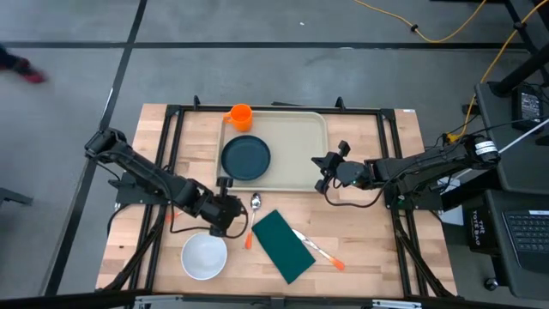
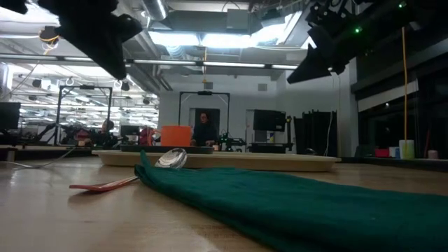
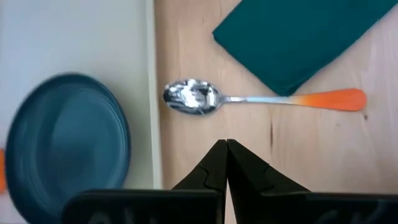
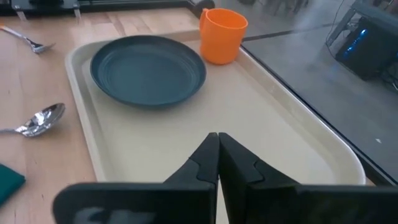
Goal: Set up tray
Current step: Put the white bowl on top of the green plate on the brown serving tray
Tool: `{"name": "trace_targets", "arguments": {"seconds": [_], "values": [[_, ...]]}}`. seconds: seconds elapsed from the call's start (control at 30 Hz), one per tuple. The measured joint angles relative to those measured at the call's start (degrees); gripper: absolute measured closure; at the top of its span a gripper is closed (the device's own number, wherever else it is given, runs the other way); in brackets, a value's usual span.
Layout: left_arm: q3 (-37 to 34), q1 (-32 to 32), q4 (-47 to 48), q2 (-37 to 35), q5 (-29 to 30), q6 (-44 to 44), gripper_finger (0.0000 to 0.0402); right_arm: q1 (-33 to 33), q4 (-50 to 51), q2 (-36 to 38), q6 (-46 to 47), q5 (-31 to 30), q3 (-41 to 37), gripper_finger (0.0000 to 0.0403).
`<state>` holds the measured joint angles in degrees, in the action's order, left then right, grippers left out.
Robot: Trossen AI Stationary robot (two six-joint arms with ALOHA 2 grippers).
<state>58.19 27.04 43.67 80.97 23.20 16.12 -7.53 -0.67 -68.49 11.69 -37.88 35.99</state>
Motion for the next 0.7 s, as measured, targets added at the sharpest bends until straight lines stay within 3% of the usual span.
{"name": "trace_targets", "arguments": {"seconds": [0.33, 0.7], "values": [[0.0, 1.5, 4.6, 0.0, -0.8, 7.8, 0.0399, 0.0, -4.5, 0.0, -4.8, 0.0, 0.0, 0.0391], [0.0, 1.5, 14.6, 0.0, -10.3, 21.6, 0.0398, 0.0, -4.8, 0.0, -4.7, 0.0, 0.0, 0.0391]]}}
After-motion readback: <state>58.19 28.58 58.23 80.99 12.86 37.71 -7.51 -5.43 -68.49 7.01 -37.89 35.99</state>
